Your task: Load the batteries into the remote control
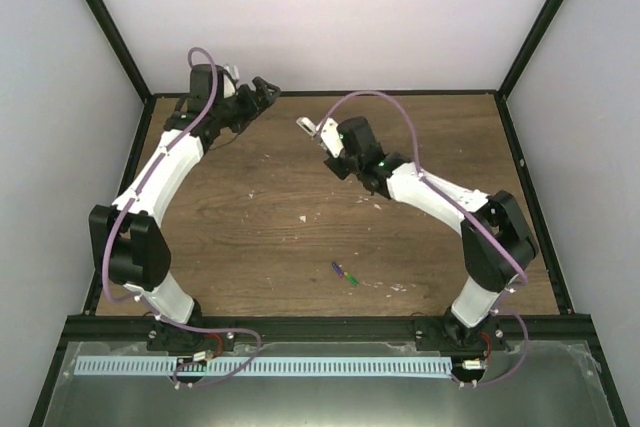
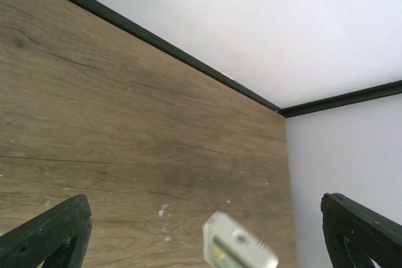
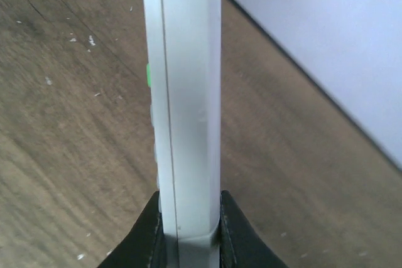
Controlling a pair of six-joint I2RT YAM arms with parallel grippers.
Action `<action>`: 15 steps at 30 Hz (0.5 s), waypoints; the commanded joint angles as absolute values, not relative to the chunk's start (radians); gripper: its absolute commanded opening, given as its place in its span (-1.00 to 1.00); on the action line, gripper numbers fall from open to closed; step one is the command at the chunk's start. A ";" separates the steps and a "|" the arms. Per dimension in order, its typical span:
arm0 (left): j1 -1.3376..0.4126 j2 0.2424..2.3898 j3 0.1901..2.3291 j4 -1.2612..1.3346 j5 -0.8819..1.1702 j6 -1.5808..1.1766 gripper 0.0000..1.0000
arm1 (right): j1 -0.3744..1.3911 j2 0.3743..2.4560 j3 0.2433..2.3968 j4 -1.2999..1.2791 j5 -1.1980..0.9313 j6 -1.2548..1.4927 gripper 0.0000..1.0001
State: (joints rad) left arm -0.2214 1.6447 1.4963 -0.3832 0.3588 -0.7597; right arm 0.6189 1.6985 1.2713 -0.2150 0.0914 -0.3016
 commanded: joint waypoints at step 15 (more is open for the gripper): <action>-0.245 1.566 1.249 -0.078 0.439 -1.024 0.98 | 0.803 1.812 1.031 0.821 0.753 -1.053 -0.95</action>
